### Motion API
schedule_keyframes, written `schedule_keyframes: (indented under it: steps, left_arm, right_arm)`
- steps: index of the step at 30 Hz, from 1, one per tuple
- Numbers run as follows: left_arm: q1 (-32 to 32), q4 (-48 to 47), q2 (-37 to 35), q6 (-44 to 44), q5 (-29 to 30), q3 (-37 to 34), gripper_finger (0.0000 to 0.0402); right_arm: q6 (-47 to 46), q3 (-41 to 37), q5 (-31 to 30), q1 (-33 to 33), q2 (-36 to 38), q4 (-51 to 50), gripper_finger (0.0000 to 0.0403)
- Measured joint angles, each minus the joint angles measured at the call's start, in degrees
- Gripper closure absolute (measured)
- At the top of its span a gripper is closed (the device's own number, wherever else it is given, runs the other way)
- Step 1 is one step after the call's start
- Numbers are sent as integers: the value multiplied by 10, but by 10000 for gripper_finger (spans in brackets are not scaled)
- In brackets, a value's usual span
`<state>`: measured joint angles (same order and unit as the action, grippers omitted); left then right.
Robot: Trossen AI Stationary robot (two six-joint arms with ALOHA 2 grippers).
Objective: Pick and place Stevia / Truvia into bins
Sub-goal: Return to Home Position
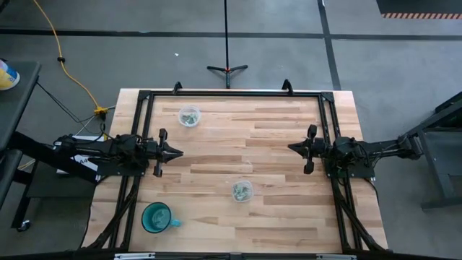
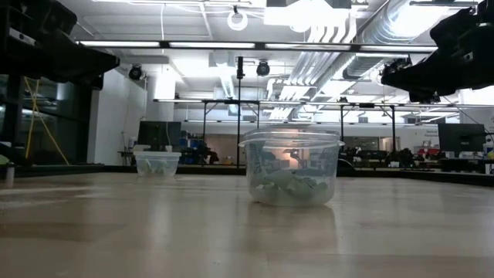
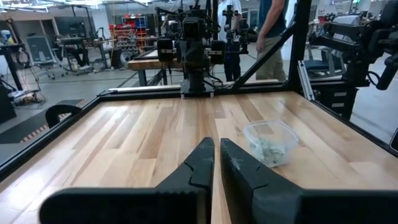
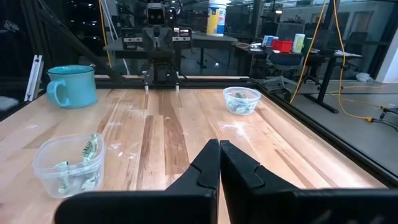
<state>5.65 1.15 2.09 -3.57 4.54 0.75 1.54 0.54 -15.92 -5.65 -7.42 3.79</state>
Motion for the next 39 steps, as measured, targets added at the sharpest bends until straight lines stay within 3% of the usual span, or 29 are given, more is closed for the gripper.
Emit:
schedule_keyframes:
  steps: [39]
  left_arm:
    - [0,0,0,0,0,0,342]
  right_arm:
    - [0,0,0,0,0,-1,395]
